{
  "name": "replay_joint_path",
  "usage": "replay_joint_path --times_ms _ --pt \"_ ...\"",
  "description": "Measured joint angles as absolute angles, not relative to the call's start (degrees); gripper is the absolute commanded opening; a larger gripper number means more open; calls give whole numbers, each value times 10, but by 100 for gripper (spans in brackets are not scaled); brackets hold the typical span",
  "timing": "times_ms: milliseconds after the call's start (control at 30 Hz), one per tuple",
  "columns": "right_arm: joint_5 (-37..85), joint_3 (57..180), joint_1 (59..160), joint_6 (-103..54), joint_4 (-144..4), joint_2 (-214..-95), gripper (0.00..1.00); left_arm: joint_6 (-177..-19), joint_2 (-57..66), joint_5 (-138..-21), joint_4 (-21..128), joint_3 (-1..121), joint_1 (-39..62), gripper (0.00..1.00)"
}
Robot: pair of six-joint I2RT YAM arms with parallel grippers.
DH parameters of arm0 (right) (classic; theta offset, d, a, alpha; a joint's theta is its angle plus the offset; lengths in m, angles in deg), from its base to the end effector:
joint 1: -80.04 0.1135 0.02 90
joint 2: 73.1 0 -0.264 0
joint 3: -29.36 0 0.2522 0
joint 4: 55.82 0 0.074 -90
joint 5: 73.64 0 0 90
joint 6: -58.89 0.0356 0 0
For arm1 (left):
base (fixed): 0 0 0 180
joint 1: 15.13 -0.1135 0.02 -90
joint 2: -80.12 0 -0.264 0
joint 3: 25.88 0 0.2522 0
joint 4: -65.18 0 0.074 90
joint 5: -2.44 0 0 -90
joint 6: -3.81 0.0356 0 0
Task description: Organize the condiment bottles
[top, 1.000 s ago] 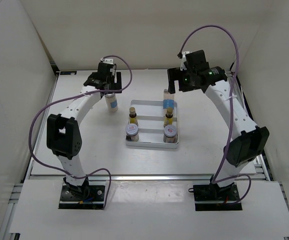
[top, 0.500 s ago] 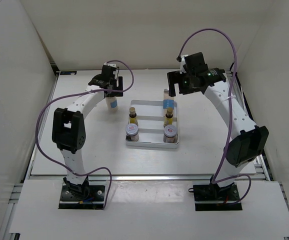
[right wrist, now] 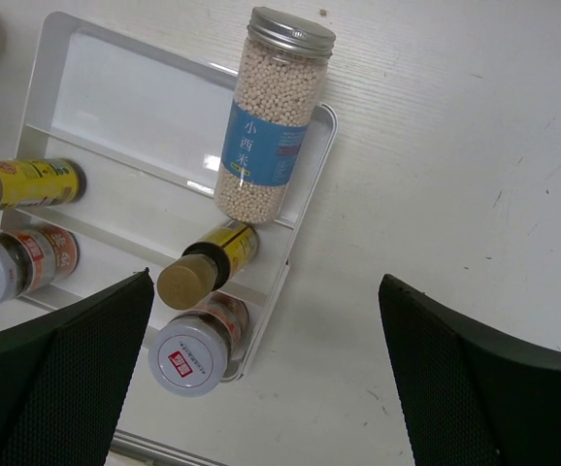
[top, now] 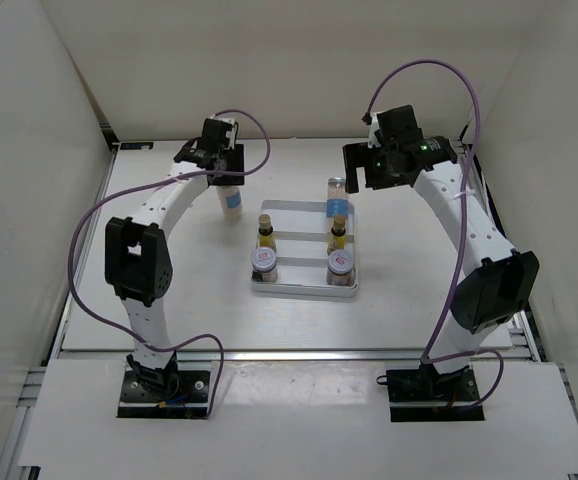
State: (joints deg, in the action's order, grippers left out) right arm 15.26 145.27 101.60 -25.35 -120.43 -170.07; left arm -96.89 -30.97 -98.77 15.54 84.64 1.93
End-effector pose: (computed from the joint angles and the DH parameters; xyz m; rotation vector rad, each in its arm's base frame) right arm 0.3417 0.1343 0.3790 -0.3176 2.3561 0.2065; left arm 0.4197 -0.1216 0.2736 0.0485 2.4241 0.0205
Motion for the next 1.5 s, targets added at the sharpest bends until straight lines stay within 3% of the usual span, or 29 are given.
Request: replay_joint_path --times_ms 233,633,900,1100,1300,1333,1500 --pt "157 1453 1009 -250 -1204 -1706 100 -964 -303 -919 141 951 45 37" --pt "185 1490 990 -243 -1205 -1796 100 -965 -330 -835 127 963 86 38" --pt "202 1557 976 -241 -1208 -1843 100 -959 -368 -827 124 959 100 52" --pt "216 1600 973 -240 -1210 -1895 100 -952 -383 -839 121 953 110 69" --pt "228 1626 971 -241 -1220 -1951 100 -950 -395 -850 126 953 119 87" --pt "230 1634 971 -241 -1223 -1960 100 -950 -395 -852 126 953 119 100" --pt "235 1665 970 -244 -1227 -1996 100 -950 -395 -861 128 954 121 100"
